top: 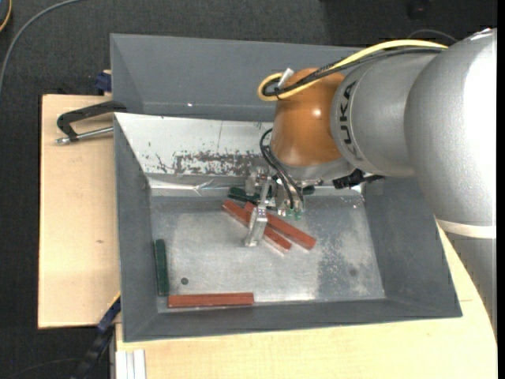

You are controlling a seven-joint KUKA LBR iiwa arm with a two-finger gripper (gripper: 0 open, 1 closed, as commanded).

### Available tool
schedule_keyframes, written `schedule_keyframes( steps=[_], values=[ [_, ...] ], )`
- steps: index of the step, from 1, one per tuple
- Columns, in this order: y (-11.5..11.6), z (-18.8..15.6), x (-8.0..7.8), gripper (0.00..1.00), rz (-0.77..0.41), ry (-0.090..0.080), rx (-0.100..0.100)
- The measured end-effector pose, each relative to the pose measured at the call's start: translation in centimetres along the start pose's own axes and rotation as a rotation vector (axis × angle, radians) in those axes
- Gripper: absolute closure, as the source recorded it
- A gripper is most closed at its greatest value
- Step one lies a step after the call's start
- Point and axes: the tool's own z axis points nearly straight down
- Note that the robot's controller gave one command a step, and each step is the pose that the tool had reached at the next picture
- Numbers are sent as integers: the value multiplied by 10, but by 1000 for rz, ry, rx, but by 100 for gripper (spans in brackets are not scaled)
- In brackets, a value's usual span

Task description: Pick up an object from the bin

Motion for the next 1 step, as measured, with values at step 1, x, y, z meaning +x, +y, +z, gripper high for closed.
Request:
schedule_keyframes(
  steps=[1],
  values=[
    [-33,10,10,0,60,-9,-2]
  ],
)
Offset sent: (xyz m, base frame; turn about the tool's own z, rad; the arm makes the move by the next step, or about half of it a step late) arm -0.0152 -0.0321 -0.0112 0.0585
